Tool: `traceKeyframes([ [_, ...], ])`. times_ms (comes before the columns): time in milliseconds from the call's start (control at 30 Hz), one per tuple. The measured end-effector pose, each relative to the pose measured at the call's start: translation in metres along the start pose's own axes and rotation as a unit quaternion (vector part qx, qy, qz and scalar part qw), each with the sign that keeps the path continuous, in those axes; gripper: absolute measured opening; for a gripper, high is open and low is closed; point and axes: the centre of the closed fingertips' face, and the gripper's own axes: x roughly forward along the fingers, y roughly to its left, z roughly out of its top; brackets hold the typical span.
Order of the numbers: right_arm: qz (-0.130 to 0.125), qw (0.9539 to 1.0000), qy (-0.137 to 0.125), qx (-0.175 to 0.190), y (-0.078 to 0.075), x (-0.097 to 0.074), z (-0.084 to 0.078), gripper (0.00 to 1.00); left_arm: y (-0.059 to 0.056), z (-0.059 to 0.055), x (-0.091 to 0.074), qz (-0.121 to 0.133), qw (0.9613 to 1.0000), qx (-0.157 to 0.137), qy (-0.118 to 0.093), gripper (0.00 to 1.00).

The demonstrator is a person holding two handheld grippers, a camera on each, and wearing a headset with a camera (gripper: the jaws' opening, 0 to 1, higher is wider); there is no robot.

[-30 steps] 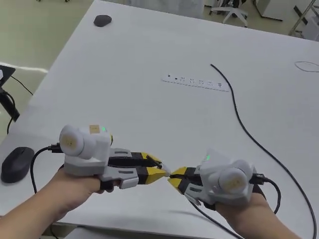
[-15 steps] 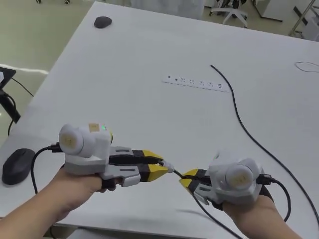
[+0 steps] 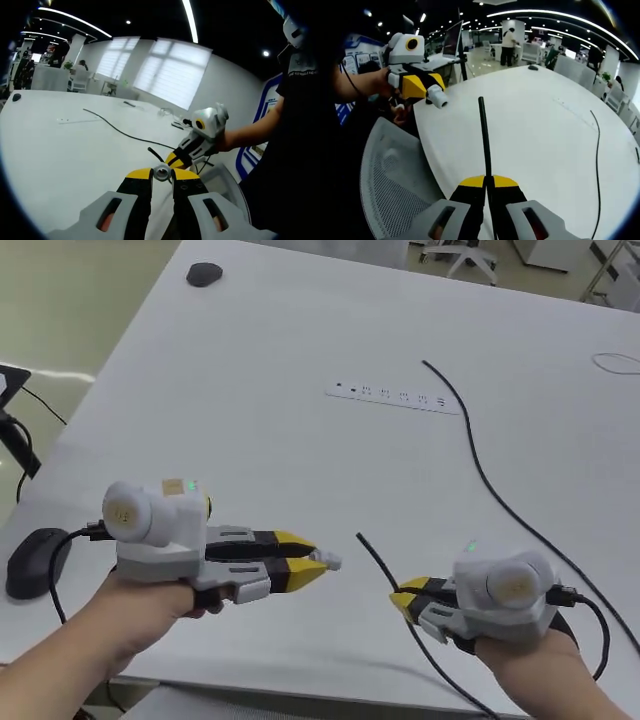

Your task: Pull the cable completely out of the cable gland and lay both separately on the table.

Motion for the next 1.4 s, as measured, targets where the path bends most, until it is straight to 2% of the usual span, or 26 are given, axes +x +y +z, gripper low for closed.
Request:
traceKeyframes([
  [233, -0.003, 1.0000, -0.006, 0.000, -0.003, -0.002, 0.009, 0.00, 0.002, -0.006, -0.001, 0.005, 1.0000, 0.002, 0.004, 0.15],
  [400, -0.002, 0.9999, -0.004, -0.015, -0.009, -0.004, 0.018, 0.00, 0.006, -0.010, 0.001, 0.006, 0.9999, 0.009, 0.008, 0.15],
  [667, -0.005, 1.0000, -0.004, -0.006, -0.021, -0.002, 0.029, 0.00, 0.019, -0.023, 0.006, 0.018, 0.9997, 0.006, 0.013, 0.15],
  [767, -0.007, 0.9997, -0.001, -0.023, -0.023, 0.000, 0.032, 0.00, 0.024, -0.029, 0.005, 0.026, 0.9996, 0.001, 0.013, 0.15],
  [1067, -0.008, 0.9997, 0.000, -0.024, -0.032, 0.020, 0.053, 0.00, 0.034, -0.051, 0.004, 0.041, 0.9990, -0.005, 0.020, 0.15],
  [1300, -0.021, 0.9997, -0.014, -0.009, -0.049, 0.035, 0.078, 0.00, 0.035, -0.053, 0.004, 0.046, 0.9988, -0.008, 0.017, 0.15],
  [1400, -0.023, 0.9996, -0.015, -0.011, -0.053, 0.043, 0.083, 0.00, 0.037, -0.054, 0.004, 0.046, 0.9988, -0.006, 0.016, 0.15],
])
